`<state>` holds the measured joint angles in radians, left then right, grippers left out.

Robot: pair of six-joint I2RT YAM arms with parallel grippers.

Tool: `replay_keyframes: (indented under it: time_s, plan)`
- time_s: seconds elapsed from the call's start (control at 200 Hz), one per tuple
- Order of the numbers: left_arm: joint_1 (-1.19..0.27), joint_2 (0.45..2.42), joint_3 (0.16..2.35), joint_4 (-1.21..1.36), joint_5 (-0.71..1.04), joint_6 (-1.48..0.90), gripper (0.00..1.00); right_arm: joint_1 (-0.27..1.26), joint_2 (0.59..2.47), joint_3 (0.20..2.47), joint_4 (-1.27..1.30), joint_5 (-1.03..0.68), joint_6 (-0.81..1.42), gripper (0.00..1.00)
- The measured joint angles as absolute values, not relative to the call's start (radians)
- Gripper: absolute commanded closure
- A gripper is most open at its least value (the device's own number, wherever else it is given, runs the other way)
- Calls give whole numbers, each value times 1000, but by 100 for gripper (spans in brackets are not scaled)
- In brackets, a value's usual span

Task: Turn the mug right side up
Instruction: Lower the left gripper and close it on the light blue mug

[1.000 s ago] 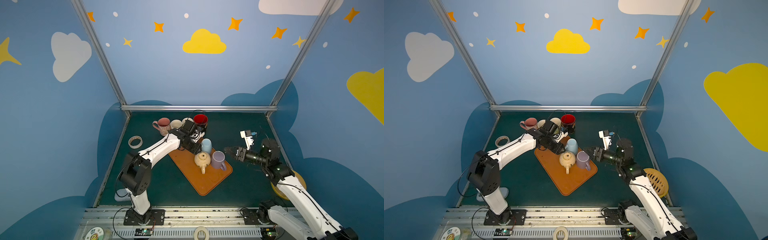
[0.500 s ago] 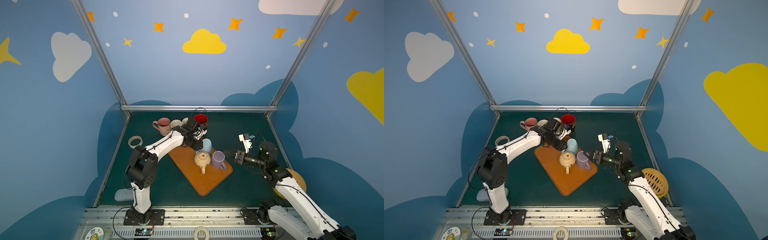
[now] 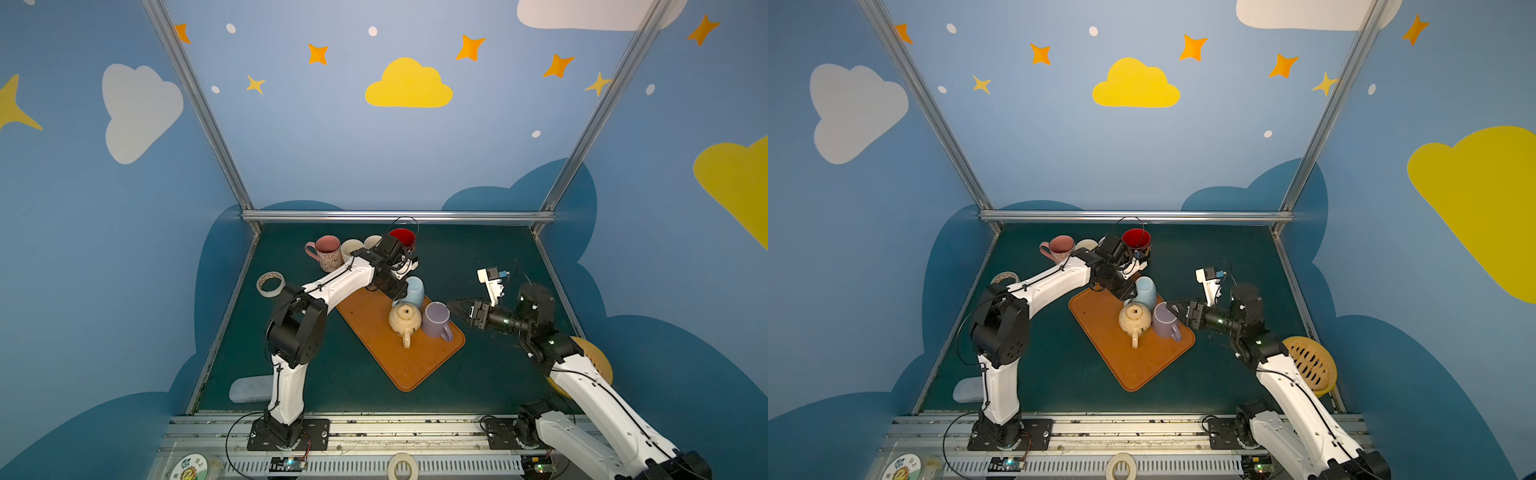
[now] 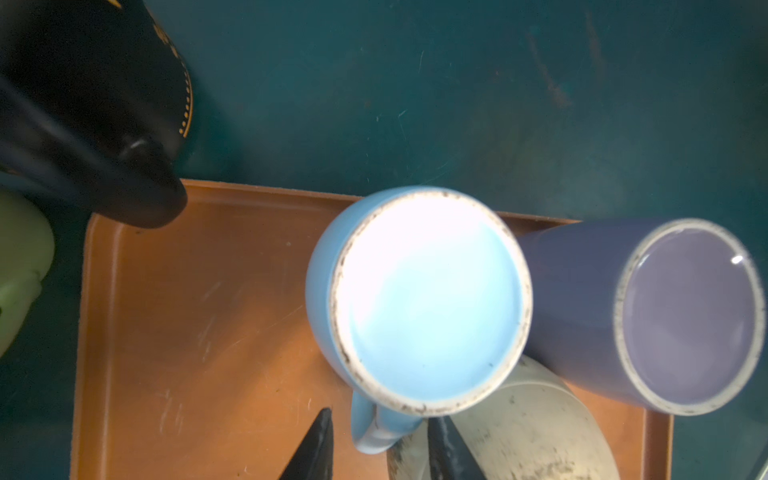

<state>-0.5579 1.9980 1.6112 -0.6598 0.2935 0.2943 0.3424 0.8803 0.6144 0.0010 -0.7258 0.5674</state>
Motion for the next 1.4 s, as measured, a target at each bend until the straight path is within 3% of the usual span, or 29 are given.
replay_keyframes:
  time_s: [0.681,1.076,1.252,1.402]
  plan:
    - [-588,2014,1586,-641,233,345,66,342,882,600,11,-724,567,46]
    - [-601,2014,1586,-641,221,363,74,342,881,600,11,-723,567,46]
    - [-607,2014,1586,-644,210,364,81,342,868,596,11,-722,567,45]
    - [-612,2014,1585,-646,193,366,93,342,854,590,10,-722,567,45]
